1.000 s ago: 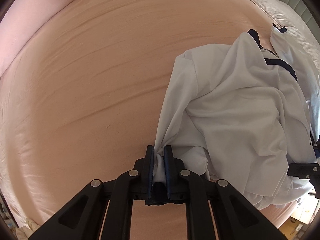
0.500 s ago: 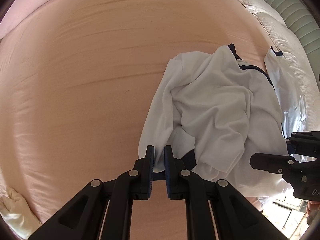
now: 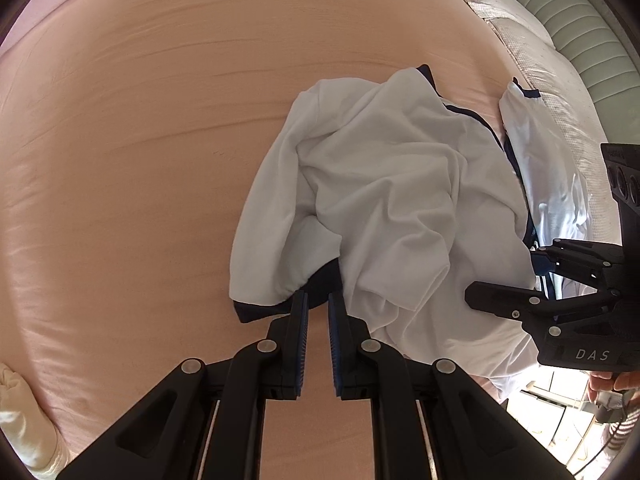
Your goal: Fold clothes
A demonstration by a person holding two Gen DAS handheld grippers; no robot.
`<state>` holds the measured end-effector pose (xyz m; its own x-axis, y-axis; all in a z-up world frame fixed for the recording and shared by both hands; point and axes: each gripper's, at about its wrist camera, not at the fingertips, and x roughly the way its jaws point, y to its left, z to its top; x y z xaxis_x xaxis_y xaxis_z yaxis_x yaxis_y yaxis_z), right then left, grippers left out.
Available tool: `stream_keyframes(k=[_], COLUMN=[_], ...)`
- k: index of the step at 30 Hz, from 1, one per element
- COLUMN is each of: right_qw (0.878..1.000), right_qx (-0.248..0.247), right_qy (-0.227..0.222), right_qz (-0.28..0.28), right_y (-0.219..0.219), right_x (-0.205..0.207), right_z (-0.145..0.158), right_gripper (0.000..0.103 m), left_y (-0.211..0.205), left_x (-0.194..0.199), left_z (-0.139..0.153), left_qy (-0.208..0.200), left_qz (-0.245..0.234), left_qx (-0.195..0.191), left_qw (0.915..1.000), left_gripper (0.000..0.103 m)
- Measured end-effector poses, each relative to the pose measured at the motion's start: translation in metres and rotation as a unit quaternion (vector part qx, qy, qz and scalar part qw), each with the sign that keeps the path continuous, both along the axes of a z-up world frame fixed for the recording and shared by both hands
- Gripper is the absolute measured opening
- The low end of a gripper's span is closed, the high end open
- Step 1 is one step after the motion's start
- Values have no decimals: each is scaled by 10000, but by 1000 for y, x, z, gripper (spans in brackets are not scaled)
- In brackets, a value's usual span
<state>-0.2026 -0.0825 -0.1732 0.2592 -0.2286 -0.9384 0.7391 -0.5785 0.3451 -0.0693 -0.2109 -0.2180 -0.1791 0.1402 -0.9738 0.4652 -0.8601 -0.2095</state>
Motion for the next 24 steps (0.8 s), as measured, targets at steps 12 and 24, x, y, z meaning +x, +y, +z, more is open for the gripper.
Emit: stream_keyframes(k=[12, 24], right_qw=[9985, 9937], right_qx=[-75, 657], right_qy=[413, 904], right_qz=[-353, 70], right_y=[70, 128], right_x=[-3, 24], right_z=[27, 19], right_gripper=[71, 72], left_y=[6, 26], left_x=[16, 36], left_z=[-19, -10], left_qy=[-43, 406], left_qz=[117, 215], left_qx=[618, 926], left_qw=[9980, 9946], left_gripper=[43, 56])
